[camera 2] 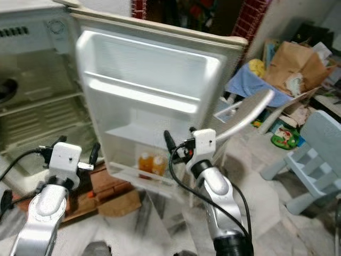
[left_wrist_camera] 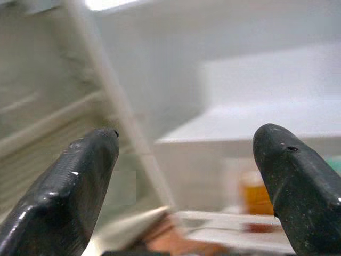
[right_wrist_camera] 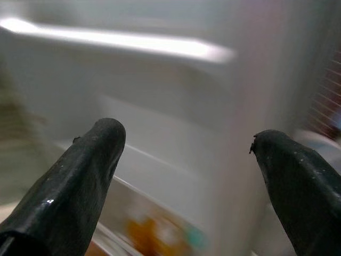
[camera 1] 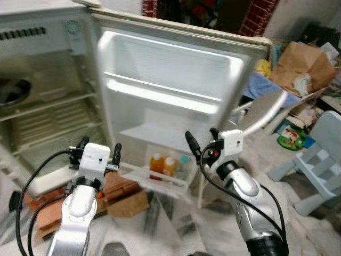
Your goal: Restocking fridge
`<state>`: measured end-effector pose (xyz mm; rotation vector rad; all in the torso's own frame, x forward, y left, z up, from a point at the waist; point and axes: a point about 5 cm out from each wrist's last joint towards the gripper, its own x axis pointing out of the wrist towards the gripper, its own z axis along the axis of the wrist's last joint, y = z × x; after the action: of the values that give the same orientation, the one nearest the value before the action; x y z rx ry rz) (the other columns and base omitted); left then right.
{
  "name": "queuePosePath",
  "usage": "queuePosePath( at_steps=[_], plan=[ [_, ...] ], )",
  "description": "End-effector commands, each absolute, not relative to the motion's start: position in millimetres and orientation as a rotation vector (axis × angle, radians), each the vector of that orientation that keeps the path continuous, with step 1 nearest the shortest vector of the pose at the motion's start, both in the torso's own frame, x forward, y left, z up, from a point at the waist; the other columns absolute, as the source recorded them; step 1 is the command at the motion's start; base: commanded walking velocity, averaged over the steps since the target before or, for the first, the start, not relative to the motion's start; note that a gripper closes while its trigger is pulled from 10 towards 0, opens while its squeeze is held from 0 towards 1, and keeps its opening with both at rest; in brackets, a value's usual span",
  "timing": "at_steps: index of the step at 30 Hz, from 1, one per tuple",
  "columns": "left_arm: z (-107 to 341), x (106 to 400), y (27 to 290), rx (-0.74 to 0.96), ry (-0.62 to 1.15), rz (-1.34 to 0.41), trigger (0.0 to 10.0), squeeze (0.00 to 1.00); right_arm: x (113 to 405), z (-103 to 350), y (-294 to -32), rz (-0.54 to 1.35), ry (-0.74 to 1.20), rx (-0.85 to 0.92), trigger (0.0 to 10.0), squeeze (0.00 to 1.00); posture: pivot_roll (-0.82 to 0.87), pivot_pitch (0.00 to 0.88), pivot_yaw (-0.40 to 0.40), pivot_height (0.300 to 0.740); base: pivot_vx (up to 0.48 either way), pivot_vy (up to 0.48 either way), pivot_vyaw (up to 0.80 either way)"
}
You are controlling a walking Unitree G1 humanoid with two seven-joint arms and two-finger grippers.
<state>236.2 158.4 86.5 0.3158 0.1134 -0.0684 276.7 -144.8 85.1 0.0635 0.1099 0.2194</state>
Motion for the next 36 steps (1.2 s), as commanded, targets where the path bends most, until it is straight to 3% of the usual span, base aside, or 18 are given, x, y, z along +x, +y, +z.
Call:
queuePosePath(
  at_steps=[1,3,5,9,12,28,36],
  plan=[
    [95,242,167,0.344,0.082,-0.037,10.0,0.0,283,94,-151,0.151,0.076,0.008,10.0,0.0,0.15,0.0,-0.063,0.74,0.0,-0.48,0.0],
    [96,243,170,0.346,0.081,-0.018,10.0,0.0,284,96,-153,0.146,0.055,-0.018,10.0,0.0,0.15,0.0,-0.058,0.74,0.0,-0.48,0.0],
    [96,245,179,0.323,0.089,0.04,10.0,0.0,287,95,-156,0.138,0.07,0.09,10.0,0.0,0.15,0.0,-0.054,0.74,0.0,-0.48,0.0],
    [91,243,187,0.289,0.125,0.11,10.0,0.0,291,98,-155,0.134,0.064,0.01,10.0,0.0,0.15,0.0,-0.055,0.74,0.0,-0.467,0.0],
    [86,242,190,0.295,0.152,0.139,10.0,0.0,288,105,-149,0.19,0.004,0.102,10.0,0.0,0.15,0.0,-0.057,0.74,0.0,-0.46,0.0],
    [78,238,197,0.276,0.213,0.248,10.0,0.0,292,118,-150,0.182,-0.058,0.124,10.0,0.0,0.14,0.0,-0.053,0.74,0.019,-0.429,0.78],
    [80,236,206,0.253,0.21,0.338,10.0,0.0,290,118,-148,0.199,-0.066,0.141,10.0,0.0,0.15,0.0,-0.054,0.74,0.06,-0.068,0.71]
  ],
)
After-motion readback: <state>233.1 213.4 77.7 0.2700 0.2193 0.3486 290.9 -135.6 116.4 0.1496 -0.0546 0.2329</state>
